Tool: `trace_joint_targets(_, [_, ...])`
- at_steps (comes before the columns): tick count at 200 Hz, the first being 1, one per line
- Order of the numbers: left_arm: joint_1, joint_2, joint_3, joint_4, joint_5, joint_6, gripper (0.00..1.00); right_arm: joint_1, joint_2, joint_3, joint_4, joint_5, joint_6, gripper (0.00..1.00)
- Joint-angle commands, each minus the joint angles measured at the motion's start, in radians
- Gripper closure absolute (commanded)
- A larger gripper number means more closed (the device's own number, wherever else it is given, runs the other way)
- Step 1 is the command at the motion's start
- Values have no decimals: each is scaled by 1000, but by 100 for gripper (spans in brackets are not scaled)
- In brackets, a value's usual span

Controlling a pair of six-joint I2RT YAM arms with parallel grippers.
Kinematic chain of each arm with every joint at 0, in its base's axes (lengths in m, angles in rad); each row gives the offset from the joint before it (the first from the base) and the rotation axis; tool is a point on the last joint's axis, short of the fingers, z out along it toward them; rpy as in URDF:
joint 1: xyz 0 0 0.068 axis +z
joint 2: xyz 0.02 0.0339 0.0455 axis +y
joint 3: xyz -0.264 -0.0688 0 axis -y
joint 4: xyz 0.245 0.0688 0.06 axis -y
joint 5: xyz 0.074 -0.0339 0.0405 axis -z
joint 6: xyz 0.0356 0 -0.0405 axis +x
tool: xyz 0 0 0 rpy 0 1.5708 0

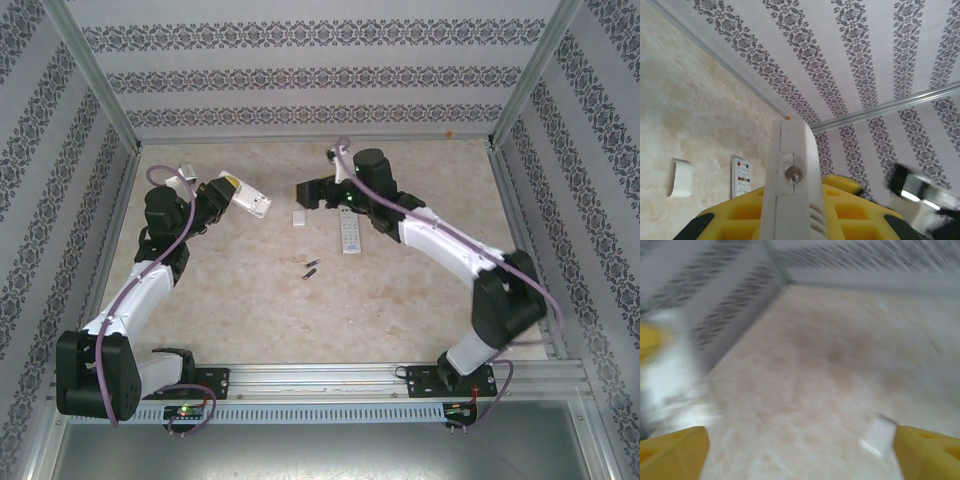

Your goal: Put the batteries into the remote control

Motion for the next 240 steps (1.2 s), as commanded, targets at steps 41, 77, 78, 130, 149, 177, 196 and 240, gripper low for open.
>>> trace_joint_targets(41, [-49,3,10,133,39,-1,100,135,116,151,-59,-33,-383,2])
trace_joint_targets(77, [-54,-10,30,100,45,15,100,138,250,324,-130,-131,-397,4])
trace_joint_targets(78, [-54,-11,30,99,45,16,100,139,253,328,-132,-132,-396,4])
trace_joint_targets(130, [-56,-19,35,75,25,27,100,145,334,418,-134,-101,-375,53])
trace_joint_targets(149, [-55,-35,39,41,6,57,68,143,303,379,-129,-96,-424,58])
trace_joint_targets(177, [-43,-129,52,-150,-129,216,9,114,209,239,-129,-115,-475,61])
trace_joint_targets(196, [-36,-216,113,-449,-312,421,4,117,136,107,-174,-133,-571,65])
trace_joint_targets(240, [-31,-291,140,-693,-428,664,0,242,57,-134,-282,-118,-778,63])
